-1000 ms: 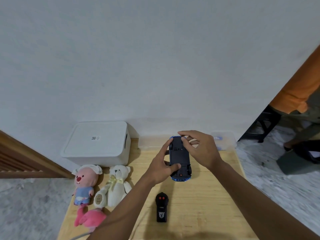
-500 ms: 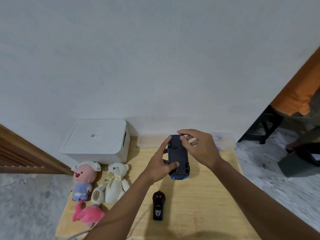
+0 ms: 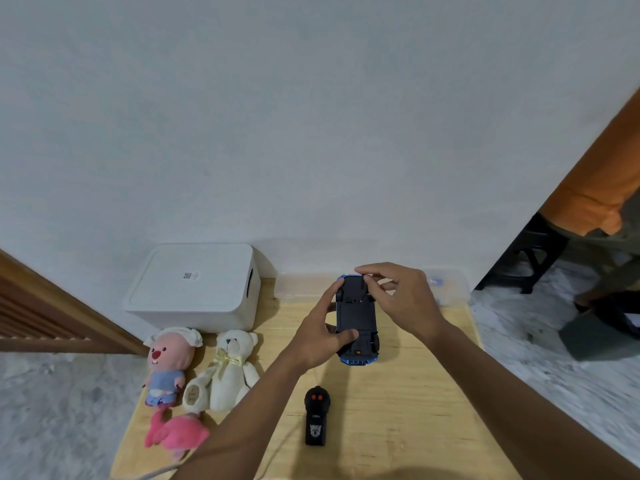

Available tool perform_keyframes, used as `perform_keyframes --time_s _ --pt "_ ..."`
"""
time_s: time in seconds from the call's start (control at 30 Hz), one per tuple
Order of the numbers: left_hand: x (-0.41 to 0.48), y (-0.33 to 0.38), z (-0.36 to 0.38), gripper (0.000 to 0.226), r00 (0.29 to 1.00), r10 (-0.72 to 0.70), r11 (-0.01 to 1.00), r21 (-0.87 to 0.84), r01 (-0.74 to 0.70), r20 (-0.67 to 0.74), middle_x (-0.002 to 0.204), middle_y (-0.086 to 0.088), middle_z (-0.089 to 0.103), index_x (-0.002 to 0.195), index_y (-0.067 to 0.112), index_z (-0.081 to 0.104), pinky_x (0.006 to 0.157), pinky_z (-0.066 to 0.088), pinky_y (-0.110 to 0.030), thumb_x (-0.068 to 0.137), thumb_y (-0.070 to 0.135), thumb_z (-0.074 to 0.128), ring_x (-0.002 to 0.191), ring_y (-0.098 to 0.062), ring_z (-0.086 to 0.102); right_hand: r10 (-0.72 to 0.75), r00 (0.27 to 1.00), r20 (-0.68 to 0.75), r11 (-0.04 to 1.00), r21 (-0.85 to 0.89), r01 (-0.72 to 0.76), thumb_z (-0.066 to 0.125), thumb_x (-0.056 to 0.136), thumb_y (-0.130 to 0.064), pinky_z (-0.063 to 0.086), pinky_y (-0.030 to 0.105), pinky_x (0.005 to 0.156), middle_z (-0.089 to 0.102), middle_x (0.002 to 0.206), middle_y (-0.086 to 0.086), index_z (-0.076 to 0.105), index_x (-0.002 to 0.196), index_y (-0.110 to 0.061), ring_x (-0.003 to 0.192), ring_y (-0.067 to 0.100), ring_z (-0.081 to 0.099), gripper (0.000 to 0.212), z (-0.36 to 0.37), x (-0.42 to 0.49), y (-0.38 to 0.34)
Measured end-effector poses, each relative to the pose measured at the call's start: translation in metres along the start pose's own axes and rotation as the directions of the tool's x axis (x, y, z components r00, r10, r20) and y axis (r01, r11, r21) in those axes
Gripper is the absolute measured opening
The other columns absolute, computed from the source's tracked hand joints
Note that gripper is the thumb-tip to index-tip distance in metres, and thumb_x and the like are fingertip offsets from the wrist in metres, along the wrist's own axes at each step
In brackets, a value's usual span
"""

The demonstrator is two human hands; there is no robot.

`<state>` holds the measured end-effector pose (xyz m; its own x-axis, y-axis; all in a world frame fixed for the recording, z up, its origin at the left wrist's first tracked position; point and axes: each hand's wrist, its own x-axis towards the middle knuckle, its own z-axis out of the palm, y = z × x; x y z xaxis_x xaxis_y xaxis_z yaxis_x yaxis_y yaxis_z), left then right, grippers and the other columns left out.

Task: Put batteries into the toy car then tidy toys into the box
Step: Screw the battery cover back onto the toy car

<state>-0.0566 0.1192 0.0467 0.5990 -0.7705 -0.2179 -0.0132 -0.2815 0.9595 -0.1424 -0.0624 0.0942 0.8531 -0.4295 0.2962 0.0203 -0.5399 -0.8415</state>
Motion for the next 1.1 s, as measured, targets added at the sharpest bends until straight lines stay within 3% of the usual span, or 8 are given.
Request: perform_keyframes --time_s 0.2,0.43,0.53,0.7,0.83,0.97,1.03,1.1 --pt "-0.003 -0.001 -0.003 0.092 1.0 0.005 1.0 0.008 -0.005 0.004 0.138 0.005 0.055 0.155 0.055 0.027 0.07 0.06 -0.026 0.089 0.014 0.077 0.077 -0.008 0.073 0.073 0.997 -0.036 0.997 0.042 -0.072 0.08 0.086 -0.025 0.056 0.016 0.067 0.072 0.089 -0.02 0.074 0.088 -0.035 0.087 0.004 0.069 0.012 0.003 0.005 -0.004" --pt "-0.009 0.0 -0.007 0.093 1.0 -0.011 1.0 0.022 0.011 0.009 0.139 0.007 0.054 0.153 0.059 0.027 0.076 0.064 -0.034 0.089 0.015 0.077 0.082 -0.014 0.075 -0.024 1.0 -0.004 1.0 -0.003 0.024 0.072 0.09 -0.019 0.057 0.016 0.072 0.073 0.097 -0.022 0.076 0.099 -0.036 0.089 0.009 0.07 0.02 0.008 -0.003 -0.009" --pt "-0.012 -0.001 -0.007 0.093 1.0 -0.011 1.0 0.014 0.011 0.015 0.139 0.007 0.054 0.153 0.059 0.027 0.079 0.064 -0.037 0.088 0.014 0.078 0.085 -0.016 0.076 0.015 0.999 -0.038 1.0 0.018 -0.014 0.073 0.09 -0.017 0.057 0.017 0.072 0.073 0.096 -0.021 0.076 0.096 -0.033 0.09 0.008 0.07 0.017 0.009 -0.006 -0.009" --pt "-0.016 -0.001 -0.007 0.093 1.0 -0.004 1.0 0.022 0.003 0.028 0.139 0.007 0.055 0.154 0.057 0.026 0.073 0.061 -0.028 0.089 0.016 0.078 0.081 -0.01 0.074 0.058 0.995 -0.085 0.998 0.038 -0.055 0.079 0.087 -0.023 0.054 0.015 0.065 0.07 0.084 -0.016 0.07 0.088 -0.033 0.078 0.008 0.066 0.013 0.01 -0.006 -0.011" --pt "-0.016 -0.001 -0.005 0.093 1.0 -0.01 1.0 0.012 0.01 0.028 0.138 0.008 0.054 0.156 0.054 0.026 0.072 0.061 -0.026 0.09 0.014 0.077 0.078 -0.007 0.073 0.0 0.999 -0.033 1.0 0.008 0.001 0.073 0.092 -0.019 0.056 0.017 0.072 0.073 0.096 -0.02 0.077 0.097 -0.03 0.088 0.01 0.07 0.013 0.01 -0.009 -0.01" --pt "-0.017 -0.003 -0.002 0.093 0.999 -0.007 1.0 0.027 0.006 0.038 0.14 0.009 0.054 0.156 0.054 0.025 0.072 0.058 -0.021 0.09 0.015 0.078 0.081 -0.002 0.071 0.047 0.998 -0.038 0.998 0.053 -0.045 0.072 0.093 -0.017 0.057 0.017 0.077 0.073 0.101 -0.023 0.078 0.099 -0.028 0.096 0.005 0.07 0.014 0.009 -0.012 -0.009" --pt "-0.017 -0.005 -0.001 0.093 0.999 0.006 0.999 0.033 -0.007 0.042 0.142 0.01 0.054 0.157 0.053 0.025 0.074 0.057 -0.018 0.09 0.016 0.078 0.091 0.005 0.069 0.093 0.995 -0.037 0.994 0.066 -0.091 0.077 0.09 -0.022 0.059 0.021 0.073 0.074 0.093 -0.019 0.074 0.09 -0.029 0.089 0.005 0.071 0.007 0.008 -0.01 -0.007" --pt "-0.017 -0.008 0.001 0.093 0.999 0.01 1.0 0.027 -0.012 0.045 0.143 0.01 0.054 0.157 0.052 0.025 0.075 0.056 -0.016 0.09 0.016 0.078 0.095 0.01 0.066 0.119 0.991 -0.06 0.99 0.083 -0.114 0.08 0.086 -0.021 0.058 0.023 0.066 0.072 0.083 -0.013 0.067 0.081 -0.029 0.078 0.007 0.068 0.016 0.009 -0.008 -0.007"
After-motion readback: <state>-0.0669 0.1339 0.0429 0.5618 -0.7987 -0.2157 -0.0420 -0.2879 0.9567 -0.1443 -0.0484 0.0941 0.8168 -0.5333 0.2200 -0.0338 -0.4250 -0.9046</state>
